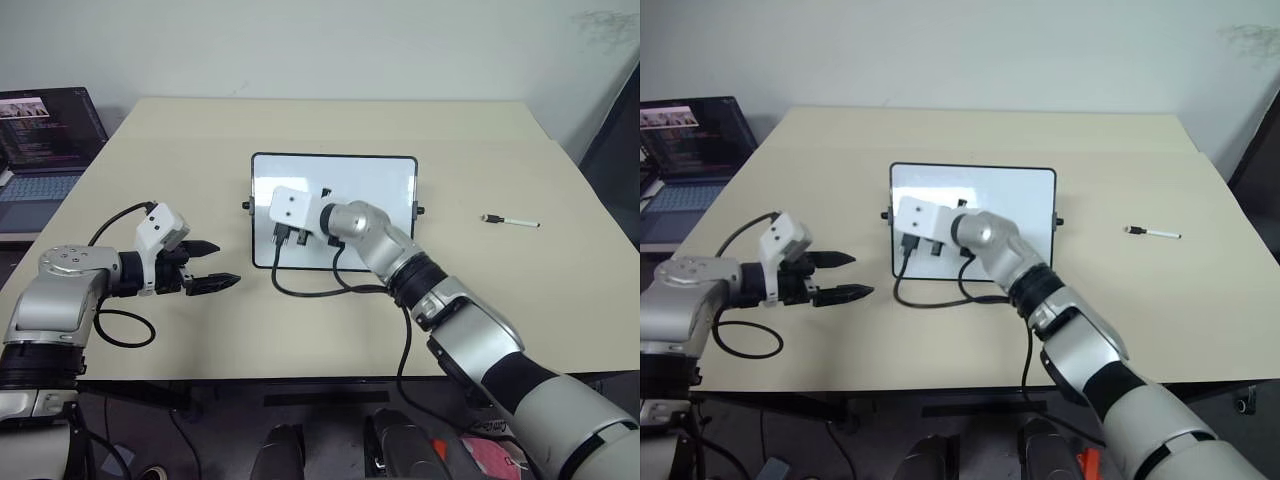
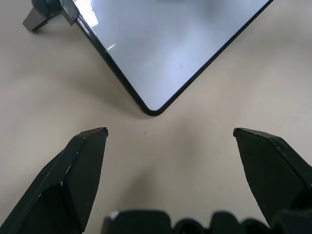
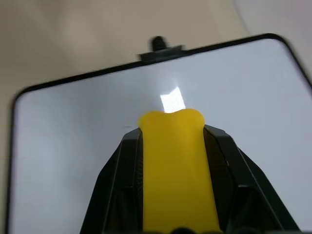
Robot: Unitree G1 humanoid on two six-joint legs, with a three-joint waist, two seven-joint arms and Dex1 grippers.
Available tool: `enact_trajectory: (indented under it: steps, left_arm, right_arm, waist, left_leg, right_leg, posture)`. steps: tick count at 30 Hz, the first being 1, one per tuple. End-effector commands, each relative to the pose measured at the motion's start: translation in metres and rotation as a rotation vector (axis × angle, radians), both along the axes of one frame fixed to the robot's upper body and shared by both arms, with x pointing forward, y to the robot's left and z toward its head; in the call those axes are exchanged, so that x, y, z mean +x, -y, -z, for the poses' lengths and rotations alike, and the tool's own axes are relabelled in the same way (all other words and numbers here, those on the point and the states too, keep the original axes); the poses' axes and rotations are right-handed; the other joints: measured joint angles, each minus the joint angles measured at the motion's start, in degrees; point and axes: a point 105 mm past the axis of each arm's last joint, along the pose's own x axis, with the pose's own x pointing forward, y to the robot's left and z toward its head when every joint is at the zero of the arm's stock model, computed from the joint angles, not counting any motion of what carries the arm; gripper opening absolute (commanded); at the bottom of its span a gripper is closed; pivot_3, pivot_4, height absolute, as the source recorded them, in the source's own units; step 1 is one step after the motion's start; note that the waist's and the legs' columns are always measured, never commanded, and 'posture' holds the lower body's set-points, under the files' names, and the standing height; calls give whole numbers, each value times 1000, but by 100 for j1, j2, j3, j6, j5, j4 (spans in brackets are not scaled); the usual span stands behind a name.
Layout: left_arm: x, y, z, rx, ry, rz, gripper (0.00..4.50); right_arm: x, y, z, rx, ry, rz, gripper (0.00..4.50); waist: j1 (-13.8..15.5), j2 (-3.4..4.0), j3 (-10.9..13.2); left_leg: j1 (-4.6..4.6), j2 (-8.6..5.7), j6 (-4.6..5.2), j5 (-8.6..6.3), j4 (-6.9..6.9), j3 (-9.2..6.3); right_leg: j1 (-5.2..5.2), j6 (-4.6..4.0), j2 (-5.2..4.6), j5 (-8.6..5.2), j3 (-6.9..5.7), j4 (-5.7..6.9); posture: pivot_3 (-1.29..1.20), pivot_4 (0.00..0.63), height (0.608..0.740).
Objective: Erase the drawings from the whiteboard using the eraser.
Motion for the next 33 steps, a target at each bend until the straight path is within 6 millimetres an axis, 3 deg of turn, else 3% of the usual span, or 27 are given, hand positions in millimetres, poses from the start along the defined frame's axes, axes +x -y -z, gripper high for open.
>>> enact_trajectory:
  steps: [1,3,9,12,17,23,28,33]
  left_arm:
    - [3,3,-13,-2,50,11,4500]
    - [3,3,-13,-3,50,11,4500]
    - [3,3,-13,-4,49,11,4500]
    - [3,4,-13,-6,50,13,4500]
    - [5,6,-14,-19,60,15,4500]
    - [11,16,-32,-160,113,-5,4500]
    - [13,30,-53,-287,152,1,4500]
    - [2,49,-57,-292,152,75,4500]
  right_arm:
    - [-7,1,21,-76,-53,-14,1376]
    - [-7,2,20,-82,-58,-10,1375]
    - [16,17,-11,-23,10,88,1374]
    - [19,20,-15,-7,22,101,1374]
    - [12,14,-20,97,5,83,1374]
    - [-7,12,-55,309,32,19,1374]
    - [-23,33,-83,423,104,17,1374]
    - [-37,75,-93,498,121,108,1374]
  waist:
    - [3,0,0]
    - [5,0,0]
    - [25,1,0]
    - [24,0,0]
    - [19,-1,0]
    - [16,0,0]
    - [18,0,0]
    - [24,-1,0]
  left_leg:
    - [1,0,-1,1,0,-1]
    - [3,0,-6,4,1,-1]
    - [3,-1,-12,8,3,-4]
    - [3,-1,-12,8,3,-4]
    - [2,0,-12,8,1,-3]
    - [-16,-1,-13,8,1,-6]
    - [-27,-1,-15,6,-2,-16]
    - [-28,-3,-17,5,-5,-17]
  right_leg:
    - [1,0,0,0,0,1]
    - [5,0,0,0,-1,1]
    - [7,2,0,1,-2,1]
    - [8,2,0,1,-1,-1]
    - [7,1,0,1,-1,-1]
    - [-3,2,-1,1,-3,-5]
    - [-9,-5,-3,5,-11,-6]
    - [-9,-8,-5,7,-11,-8]
  posture:
    - [0,150,740]
    - [0,150,740]
    - [0,150,740]
    - [0,150,740]
    - [0,150,740]
    - [0,150,740]
    - [0,150,740]
    - [0,150,740]
